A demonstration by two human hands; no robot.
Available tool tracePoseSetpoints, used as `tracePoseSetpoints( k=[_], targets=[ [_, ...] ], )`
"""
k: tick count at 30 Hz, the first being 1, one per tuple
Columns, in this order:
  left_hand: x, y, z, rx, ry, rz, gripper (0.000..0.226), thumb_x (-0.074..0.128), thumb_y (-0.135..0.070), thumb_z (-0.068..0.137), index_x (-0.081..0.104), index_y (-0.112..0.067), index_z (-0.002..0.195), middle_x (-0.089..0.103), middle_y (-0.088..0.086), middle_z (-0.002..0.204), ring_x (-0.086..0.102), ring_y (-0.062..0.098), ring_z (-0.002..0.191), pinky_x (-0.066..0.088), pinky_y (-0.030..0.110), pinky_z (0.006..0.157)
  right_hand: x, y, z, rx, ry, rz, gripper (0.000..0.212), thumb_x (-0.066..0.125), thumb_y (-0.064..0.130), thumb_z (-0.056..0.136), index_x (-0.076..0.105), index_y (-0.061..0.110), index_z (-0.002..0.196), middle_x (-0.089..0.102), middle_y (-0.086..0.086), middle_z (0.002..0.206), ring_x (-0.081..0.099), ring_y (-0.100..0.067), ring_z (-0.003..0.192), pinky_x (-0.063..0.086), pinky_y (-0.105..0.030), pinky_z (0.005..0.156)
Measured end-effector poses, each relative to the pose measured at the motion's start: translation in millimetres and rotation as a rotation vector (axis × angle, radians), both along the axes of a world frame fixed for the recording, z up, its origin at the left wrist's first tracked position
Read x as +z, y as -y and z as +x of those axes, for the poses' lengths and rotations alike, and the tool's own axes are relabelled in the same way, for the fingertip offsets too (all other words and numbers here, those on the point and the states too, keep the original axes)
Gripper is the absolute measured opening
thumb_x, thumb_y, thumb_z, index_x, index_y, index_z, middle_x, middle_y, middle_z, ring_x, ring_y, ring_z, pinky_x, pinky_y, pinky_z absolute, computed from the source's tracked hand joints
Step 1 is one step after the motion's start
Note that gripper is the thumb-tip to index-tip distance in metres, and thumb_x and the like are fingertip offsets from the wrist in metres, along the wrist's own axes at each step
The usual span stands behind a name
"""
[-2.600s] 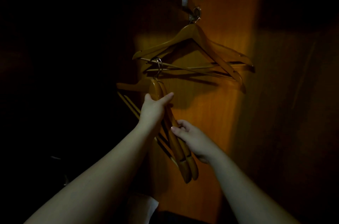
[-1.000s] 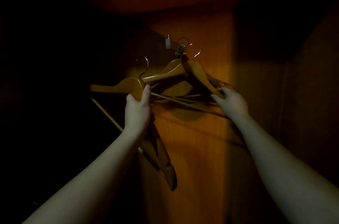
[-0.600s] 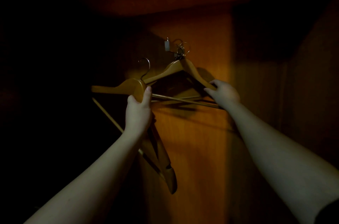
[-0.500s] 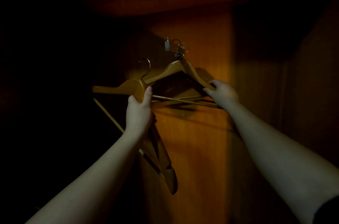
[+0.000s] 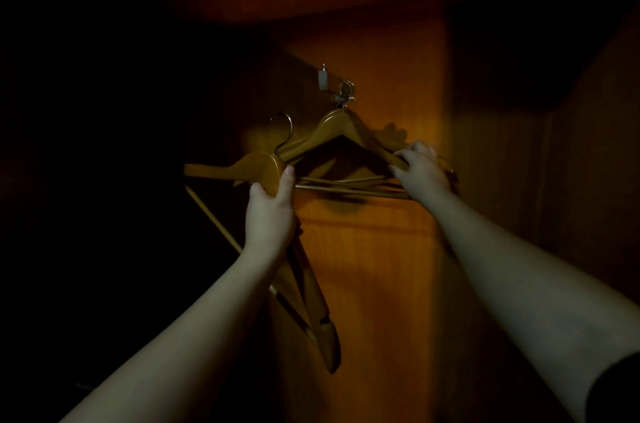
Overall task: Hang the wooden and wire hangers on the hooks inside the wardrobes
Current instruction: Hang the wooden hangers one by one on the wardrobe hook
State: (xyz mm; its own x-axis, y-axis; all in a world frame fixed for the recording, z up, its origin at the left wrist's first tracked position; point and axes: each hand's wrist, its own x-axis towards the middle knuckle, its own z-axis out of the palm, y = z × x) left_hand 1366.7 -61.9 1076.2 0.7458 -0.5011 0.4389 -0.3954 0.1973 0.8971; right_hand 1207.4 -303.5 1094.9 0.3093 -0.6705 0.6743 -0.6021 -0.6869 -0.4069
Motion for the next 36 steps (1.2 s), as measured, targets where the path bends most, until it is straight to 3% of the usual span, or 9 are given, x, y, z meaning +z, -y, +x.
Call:
tracePoseSetpoints(
  k=[8,18,30,36],
  targets=[
    [0,-3,-5,-0.028,-0.015,-0.007,0.05,0.047,-0.058,0.093,0.049,-0.013,0.113,0.055,0.003,0.076,0.057,0.014,0.058,0.046,0.025,0.046,3,8,4,-0.028,0.001,-0.009,0.037,0.065,0.032,0.09,0.055,0.019,0.123,0.05,-0.001,0.129,0.04,-0.024,0.124,0.037,-0.043,0.102],
    [1,-5,-9,0.003,0.008,0.003,0.049,0.045,-0.053,0.096,0.05,-0.009,0.118,0.055,0.0,0.081,0.054,0.009,0.061,0.037,0.009,0.035,12,9,10,-0.239,-0.162,-0.097,0.035,0.058,0.037,0.094,0.052,0.021,0.124,0.053,-0.009,0.127,0.044,-0.029,0.122,0.037,-0.041,0.097],
    [0,-11,-11,-0.015,-0.029,0.013,0.043,0.046,-0.055,0.095,0.045,-0.015,0.11,0.052,0.0,0.073,0.052,0.008,0.054,0.036,0.012,0.035,10,8,15,-0.258,-0.184,-0.106,0.036,0.061,0.032,0.092,0.052,0.018,0.124,0.054,-0.008,0.127,0.047,-0.029,0.119,0.039,-0.042,0.097],
    [-4,-12,-9,-0.023,-0.033,0.024,0.051,0.046,-0.059,0.094,0.049,-0.014,0.117,0.057,0.001,0.076,0.058,0.012,0.059,0.043,0.022,0.045,10,6,10,-0.269,-0.199,-0.122,0.04,0.063,0.033,0.091,0.05,0.016,0.125,0.052,-0.007,0.128,0.046,-0.028,0.12,0.04,-0.043,0.097]
  ],
)
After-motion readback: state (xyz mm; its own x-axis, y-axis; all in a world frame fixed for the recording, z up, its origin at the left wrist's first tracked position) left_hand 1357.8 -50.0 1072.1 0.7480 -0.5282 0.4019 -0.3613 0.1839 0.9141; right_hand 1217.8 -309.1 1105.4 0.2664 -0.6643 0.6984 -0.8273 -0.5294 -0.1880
